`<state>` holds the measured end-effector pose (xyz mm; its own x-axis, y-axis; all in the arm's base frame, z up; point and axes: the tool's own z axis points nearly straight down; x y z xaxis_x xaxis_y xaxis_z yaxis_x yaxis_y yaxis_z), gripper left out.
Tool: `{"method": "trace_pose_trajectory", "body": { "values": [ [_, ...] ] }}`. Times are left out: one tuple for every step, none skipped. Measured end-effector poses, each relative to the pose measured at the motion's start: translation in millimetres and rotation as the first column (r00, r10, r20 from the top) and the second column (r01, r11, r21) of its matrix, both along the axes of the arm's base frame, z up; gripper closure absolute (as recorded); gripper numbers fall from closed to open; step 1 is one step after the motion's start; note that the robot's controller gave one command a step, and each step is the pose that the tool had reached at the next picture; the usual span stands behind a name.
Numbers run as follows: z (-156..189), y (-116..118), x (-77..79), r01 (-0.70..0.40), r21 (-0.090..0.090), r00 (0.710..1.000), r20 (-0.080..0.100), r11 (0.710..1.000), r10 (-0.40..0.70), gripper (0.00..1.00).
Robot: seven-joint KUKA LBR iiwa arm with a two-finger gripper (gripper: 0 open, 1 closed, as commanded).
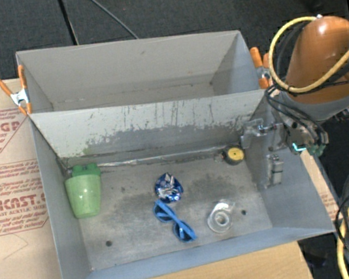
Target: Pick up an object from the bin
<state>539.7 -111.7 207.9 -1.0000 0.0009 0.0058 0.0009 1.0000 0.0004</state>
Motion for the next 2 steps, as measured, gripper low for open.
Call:
{"method": "trace_pose_trajectory", "body": {
  "values": [
    [-79,92,-27.6,-0.27,0.003,0.963,0.003,0.963,0.27,0.0],
    [-140,61,-45.6,-0.382,0.0,0.924,0.006,0.924,0.382,0.0]
  ]
}}
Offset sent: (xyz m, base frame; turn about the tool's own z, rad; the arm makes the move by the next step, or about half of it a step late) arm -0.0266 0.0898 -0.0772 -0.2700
